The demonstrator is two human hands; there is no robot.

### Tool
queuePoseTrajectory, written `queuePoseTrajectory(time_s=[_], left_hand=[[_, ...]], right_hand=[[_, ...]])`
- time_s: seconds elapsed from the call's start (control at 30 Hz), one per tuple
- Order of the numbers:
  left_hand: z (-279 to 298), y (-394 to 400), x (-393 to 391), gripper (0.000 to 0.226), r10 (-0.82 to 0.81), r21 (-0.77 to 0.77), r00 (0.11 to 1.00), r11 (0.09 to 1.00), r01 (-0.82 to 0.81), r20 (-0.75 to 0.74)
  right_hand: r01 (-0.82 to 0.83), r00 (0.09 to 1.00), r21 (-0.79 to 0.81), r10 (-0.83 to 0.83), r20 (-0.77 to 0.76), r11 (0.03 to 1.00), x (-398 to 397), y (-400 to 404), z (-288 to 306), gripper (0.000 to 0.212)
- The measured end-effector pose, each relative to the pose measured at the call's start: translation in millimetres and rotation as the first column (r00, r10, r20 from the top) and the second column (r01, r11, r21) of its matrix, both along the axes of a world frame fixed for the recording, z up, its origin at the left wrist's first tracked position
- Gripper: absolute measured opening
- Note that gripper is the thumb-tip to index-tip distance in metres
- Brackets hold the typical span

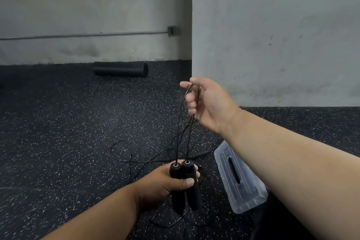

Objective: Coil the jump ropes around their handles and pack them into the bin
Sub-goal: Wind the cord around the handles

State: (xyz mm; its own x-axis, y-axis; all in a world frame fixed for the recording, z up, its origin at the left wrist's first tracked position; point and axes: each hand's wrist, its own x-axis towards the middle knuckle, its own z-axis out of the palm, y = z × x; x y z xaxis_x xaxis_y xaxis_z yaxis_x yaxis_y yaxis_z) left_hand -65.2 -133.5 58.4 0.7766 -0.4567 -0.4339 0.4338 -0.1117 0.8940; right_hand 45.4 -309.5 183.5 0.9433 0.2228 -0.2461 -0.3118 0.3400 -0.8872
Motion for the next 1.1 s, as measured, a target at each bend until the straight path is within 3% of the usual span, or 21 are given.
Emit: queuePoseTrajectory(time_s=[0.07, 0.13, 0.23, 0.33, 0.4, 0.47, 0.6, 0.8, 0.93, 1.0, 1.03, 1.1], left_hand=[[5, 3, 3, 0.041, 0.016, -0.01, 1.0, 1.0, -0.016, 0.024], [15, 8, 8, 0.044, 0.067, -0.061, 0.997, 0.996, -0.065, 0.031], [38, 14, 17, 0.041, 0.233, -0.186, 0.972, 0.955, -0.231, -0.009], [52, 22, 30, 0.042, 0.445, -0.311, 0.895, 0.848, -0.43, -0.023], [55, 27, 36, 0.039, 0.564, -0.357, 0.824, 0.762, -0.54, -0.042], [53, 28, 38, 0.037, 0.604, -0.351, 0.796, 0.739, -0.575, -0.033], [52, 19, 32, 0.028, 0.59, -0.348, 0.807, 0.76, -0.548, 0.017], [55, 20, 26, 0.034, 0.551, -0.28, 0.83, 0.813, -0.51, 0.089], [63, 33, 25, 0.05, 0.444, -0.001, 0.888, 0.894, -0.447, 0.119], [66, 45, 24, 0.053, 0.316, 0.295, 0.943, 0.896, -0.333, 0.105], [65, 52, 24, 0.054, 0.231, 0.487, 0.964, 0.832, -0.264, 0.128], [63, 60, 19, 0.046, 0.073, 0.781, 0.957, 0.562, -0.273, 0.282]], right_hand=[[-0.05, 0.998, -0.251, 0.054, 0.009, 0.967, -1, -2, -10, 0.037], [-0.148, 0.989, -0.35, 0.143, -0.04, 0.925, -5, -6, -23, 0.048], [-0.274, 0.962, -0.321, 0.259, -0.09, 0.907, -17, -7, -46, 0.057], [-0.47, 0.882, -0.264, 0.455, -0.119, 0.842, -37, 5, -71, 0.064], [-0.544, 0.838, -0.304, 0.523, -0.155, 0.782, -51, 15, -82, 0.052], [-0.545, 0.838, -0.34, 0.518, -0.173, 0.767, -58, 21, -85, 0.034], [-0.548, 0.831, -0.366, 0.541, -0.134, 0.752, -57, 22, -85, 0.021], [-0.546, 0.773, -0.567, 0.632, -0.058, 0.616, -54, 19, -78, 0.014], [-0.31, 0.71, -0.887, 0.704, 0.024, 0.343, -37, 8, -62, 0.023], [-0.174, 0.704, -0.963, 0.71, 0.023, 0.204, -27, -2, -57, 0.027], [-0.096, 0.707, -0.987, 0.706, 0.022, 0.127, -24, -7, -56, 0.029], [0.064, 0.703, -0.998, 0.71, 0.033, -0.017, -19, -14, -55, 0.033]])
